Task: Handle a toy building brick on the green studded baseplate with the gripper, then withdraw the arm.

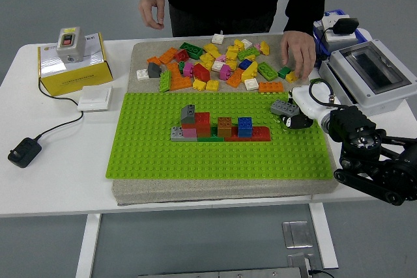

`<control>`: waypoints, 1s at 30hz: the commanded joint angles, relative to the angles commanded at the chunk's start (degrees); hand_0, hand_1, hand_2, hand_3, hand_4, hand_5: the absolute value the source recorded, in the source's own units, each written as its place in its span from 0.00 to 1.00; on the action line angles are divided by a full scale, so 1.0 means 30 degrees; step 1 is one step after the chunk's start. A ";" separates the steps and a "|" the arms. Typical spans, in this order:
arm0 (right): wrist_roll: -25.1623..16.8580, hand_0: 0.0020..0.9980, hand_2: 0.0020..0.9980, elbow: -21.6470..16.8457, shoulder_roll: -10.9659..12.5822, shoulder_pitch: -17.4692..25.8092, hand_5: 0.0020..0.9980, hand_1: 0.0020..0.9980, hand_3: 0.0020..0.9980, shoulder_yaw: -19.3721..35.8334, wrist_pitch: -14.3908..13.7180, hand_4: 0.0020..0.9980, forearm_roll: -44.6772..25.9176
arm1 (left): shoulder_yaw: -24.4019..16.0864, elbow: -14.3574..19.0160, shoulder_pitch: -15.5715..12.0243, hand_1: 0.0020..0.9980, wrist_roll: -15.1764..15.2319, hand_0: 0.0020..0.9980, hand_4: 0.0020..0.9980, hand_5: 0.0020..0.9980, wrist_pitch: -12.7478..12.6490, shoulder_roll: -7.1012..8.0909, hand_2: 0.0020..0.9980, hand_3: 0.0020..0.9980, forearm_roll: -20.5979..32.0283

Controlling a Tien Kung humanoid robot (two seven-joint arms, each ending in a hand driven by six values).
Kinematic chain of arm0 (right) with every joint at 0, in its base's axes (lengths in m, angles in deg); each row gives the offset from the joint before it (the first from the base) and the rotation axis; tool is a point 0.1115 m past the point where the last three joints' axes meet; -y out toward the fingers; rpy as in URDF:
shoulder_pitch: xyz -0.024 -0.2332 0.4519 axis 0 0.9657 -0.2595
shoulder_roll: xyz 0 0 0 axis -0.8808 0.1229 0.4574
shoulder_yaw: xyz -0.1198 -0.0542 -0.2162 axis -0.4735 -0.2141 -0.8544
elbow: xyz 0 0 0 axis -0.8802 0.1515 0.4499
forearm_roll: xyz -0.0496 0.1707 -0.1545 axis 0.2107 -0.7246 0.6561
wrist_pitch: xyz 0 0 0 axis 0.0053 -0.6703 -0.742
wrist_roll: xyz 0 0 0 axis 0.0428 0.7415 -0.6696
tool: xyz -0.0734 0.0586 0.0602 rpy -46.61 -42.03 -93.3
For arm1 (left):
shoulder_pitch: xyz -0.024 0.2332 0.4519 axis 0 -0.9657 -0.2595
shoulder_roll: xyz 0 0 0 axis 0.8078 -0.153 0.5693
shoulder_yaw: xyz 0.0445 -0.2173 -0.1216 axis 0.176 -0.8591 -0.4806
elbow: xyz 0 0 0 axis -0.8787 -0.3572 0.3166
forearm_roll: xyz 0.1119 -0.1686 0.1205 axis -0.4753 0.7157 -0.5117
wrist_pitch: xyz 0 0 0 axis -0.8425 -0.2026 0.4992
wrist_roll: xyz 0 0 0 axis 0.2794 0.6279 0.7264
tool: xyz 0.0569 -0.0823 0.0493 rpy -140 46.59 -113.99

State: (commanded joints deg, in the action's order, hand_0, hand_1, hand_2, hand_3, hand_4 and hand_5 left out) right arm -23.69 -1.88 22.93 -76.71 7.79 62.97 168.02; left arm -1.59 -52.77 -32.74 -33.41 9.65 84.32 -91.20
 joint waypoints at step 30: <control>-0.0354 0.15 0.38 -0.0931 0.0974 -0.0170 0.36 0.23 0.37 -0.0561 -0.0227 0.22 0.0200 | 0.0114 0.0000 -0.0079 0.70 0.0115 0.73 0.35 0.63 -0.0091 -0.0062 0.69 0.73 0.0063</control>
State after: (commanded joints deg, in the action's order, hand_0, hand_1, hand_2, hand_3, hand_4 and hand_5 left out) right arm -24.75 -4.68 25.85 -77.22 6.11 62.29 168.61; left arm -1.25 -52.77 -32.97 -33.06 9.38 84.13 -91.01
